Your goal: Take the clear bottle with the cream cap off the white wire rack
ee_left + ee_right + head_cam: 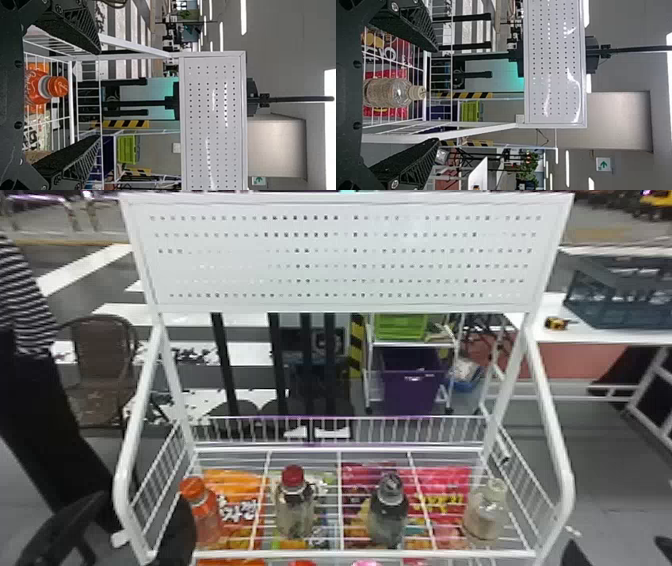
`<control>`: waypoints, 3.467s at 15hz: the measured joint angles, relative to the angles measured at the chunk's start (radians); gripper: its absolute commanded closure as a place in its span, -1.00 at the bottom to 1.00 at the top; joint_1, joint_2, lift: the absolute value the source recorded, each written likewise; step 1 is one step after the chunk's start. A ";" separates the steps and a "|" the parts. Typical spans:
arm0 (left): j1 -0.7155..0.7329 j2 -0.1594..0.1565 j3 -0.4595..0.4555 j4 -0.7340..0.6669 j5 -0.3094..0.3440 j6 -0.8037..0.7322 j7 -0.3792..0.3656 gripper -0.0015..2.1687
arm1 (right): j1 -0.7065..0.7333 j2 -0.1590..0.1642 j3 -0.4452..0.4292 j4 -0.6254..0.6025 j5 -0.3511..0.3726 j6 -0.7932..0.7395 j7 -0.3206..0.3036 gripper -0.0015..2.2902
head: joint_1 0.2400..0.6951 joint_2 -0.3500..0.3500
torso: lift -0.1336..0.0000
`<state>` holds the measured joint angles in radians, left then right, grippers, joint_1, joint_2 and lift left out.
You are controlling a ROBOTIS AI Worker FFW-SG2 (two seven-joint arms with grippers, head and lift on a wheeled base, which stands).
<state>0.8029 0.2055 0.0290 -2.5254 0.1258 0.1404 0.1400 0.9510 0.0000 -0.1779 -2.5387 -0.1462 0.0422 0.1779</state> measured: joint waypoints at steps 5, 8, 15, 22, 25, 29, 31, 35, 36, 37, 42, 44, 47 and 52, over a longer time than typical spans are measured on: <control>0.000 0.000 0.000 -0.004 -0.001 0.005 -0.001 -0.87 | -0.004 0.000 -0.001 -0.001 0.000 0.000 0.001 -0.91 | 0.14 0.00 | 1.00; -0.001 0.000 0.000 -0.007 -0.002 0.007 0.001 -0.87 | -0.007 0.000 -0.002 0.000 0.000 0.000 0.000 -0.91 | 0.14 0.00 | 1.00; 0.002 0.000 -0.010 -0.012 -0.009 0.012 0.005 -0.87 | -0.118 0.000 0.001 0.246 0.003 -0.181 0.000 -0.91 | 0.14 0.00 | 1.00; -0.010 0.000 -0.039 -0.023 -0.040 0.093 0.011 -0.87 | -0.411 0.000 0.051 0.750 0.067 -0.368 -0.002 -0.91 | 0.14 0.00 | 1.00; -0.025 0.001 -0.058 -0.021 -0.054 0.139 0.012 -0.87 | -0.524 0.000 0.074 0.867 0.094 -0.342 -0.012 -0.91 | 0.14 0.00 | 1.00; -0.031 0.003 -0.062 -0.016 -0.057 0.148 0.011 -0.87 | -0.629 0.000 0.113 0.938 0.138 -0.260 -0.057 -0.91 | 0.14 0.00 | 1.00; -0.031 0.007 -0.060 -0.015 -0.056 0.153 0.011 -0.87 | -0.665 0.000 0.118 0.953 0.148 -0.208 -0.073 -0.91 | 0.14 0.00 | 1.00; -0.033 0.011 -0.055 -0.013 -0.055 0.157 0.009 -0.87 | -0.720 0.000 0.129 0.965 0.168 -0.117 -0.093 -0.91 | 0.14 0.00 | 1.00; -0.034 0.011 -0.055 -0.012 -0.055 0.157 0.008 -0.87 | -0.740 0.000 0.129 0.977 0.172 -0.105 -0.094 -0.91 | 0.14 0.00 | 1.00; -0.035 0.011 -0.055 -0.011 -0.055 0.157 0.007 -0.87 | -0.759 0.000 0.128 0.990 0.173 -0.096 -0.094 -0.80 | 0.14 0.00 | 1.00; -0.025 0.011 -0.055 -0.020 -0.055 0.157 0.011 -0.87 | -0.785 0.000 0.134 0.994 0.177 -0.039 -0.095 0.51 | 0.14 0.00 | 1.00; -0.023 0.011 -0.056 -0.023 -0.055 0.157 0.011 -0.87 | -0.763 0.000 0.138 0.961 0.179 -0.023 -0.096 0.51 | 0.14 0.00 | 1.00; -0.022 0.011 -0.057 -0.028 -0.055 0.157 0.006 -0.87 | -0.710 0.000 0.139 0.864 0.176 -0.010 -0.109 0.50 | 0.14 0.00 | 1.00; -0.024 0.012 -0.041 -0.024 -0.051 0.153 0.003 -0.87 | -0.519 0.000 0.140 0.558 0.193 0.073 -0.109 0.50 | 0.14 0.00 | 1.00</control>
<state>0.7793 0.2178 -0.0121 -2.5498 0.0745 0.2932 0.1426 0.4318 0.0000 -0.0377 -1.9803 0.0466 0.1152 0.0693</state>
